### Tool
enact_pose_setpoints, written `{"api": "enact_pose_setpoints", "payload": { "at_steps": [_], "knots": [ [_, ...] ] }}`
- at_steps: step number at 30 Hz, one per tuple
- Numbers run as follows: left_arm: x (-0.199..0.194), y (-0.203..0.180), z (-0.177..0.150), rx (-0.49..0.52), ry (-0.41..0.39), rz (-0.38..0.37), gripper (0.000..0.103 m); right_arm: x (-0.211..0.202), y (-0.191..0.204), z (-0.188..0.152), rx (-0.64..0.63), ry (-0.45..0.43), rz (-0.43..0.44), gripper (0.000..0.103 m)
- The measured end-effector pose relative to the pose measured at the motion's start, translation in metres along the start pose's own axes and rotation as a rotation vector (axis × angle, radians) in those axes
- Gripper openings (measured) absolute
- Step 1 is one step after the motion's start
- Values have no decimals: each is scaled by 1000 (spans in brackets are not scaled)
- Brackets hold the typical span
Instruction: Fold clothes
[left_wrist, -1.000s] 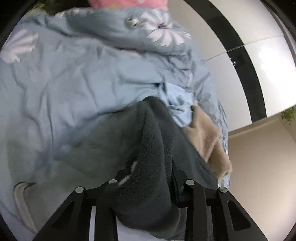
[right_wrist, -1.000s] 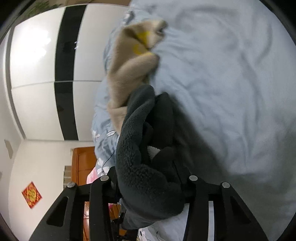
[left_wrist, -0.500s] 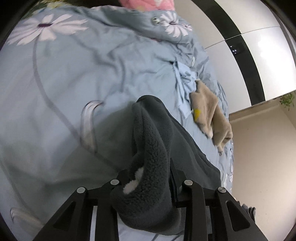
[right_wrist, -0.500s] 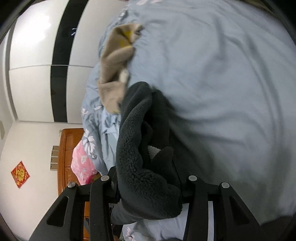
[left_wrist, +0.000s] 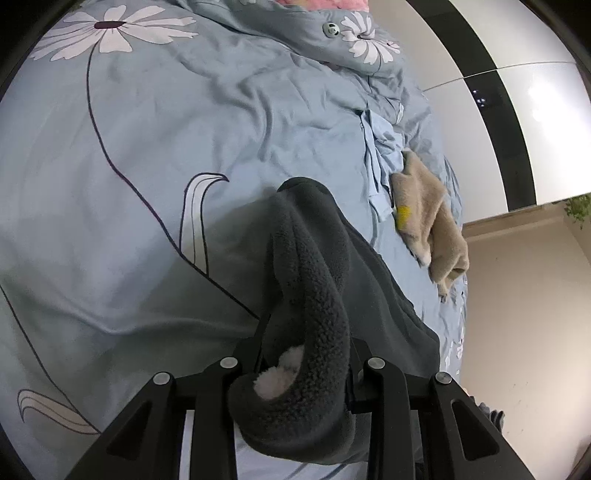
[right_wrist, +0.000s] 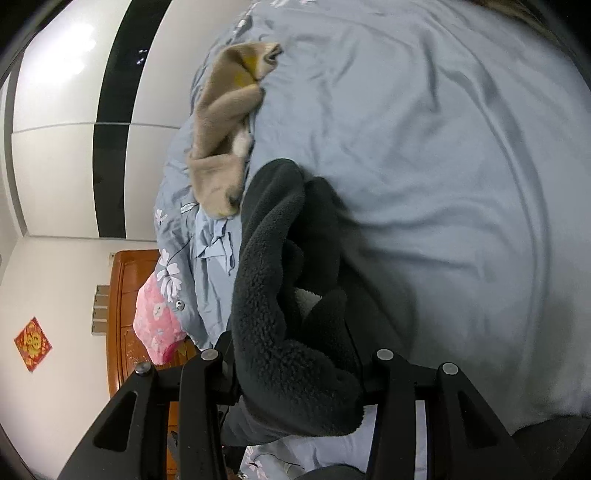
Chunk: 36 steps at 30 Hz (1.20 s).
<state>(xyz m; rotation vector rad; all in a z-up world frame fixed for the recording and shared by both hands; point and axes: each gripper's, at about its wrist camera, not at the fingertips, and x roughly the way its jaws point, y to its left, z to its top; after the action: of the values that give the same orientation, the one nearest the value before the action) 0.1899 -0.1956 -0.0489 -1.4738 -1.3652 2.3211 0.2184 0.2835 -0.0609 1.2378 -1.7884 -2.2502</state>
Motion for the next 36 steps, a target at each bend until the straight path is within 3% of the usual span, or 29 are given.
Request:
{"api": "enact_pose_setpoints", "payload": {
  "at_steps": [7,10,12,14,17,27,30,33,36],
  "knots": [
    [8,26,-5,-66,37,-56,40,4,-30,-8,73,20,10,52],
    [12,27,-7,-54,51,-69,53,6,-38,-12,92,7,22,59],
    [17,25,-7,-47,60,-80,66,9,-39,-13,94,0,28,64],
    [21,23,-7,-38,63,-85,73,13,-39,-12,89,0,28,72],
    [28,24,-6,-36,66,-79,76,20,-44,-11,103,-2,26,73],
    [49,36,-7,-70,68,-83,75,43,-59,-8,175,-5,34,73],
    [46,30,-6,-54,49,-61,62,43,-53,-8,164,-7,24,69],
    [39,21,-7,-31,30,-35,51,38,-44,-8,148,-3,14,58],
    [29,7,-7,17,10,-10,46,31,-30,-7,115,4,0,52]
  ]
}}
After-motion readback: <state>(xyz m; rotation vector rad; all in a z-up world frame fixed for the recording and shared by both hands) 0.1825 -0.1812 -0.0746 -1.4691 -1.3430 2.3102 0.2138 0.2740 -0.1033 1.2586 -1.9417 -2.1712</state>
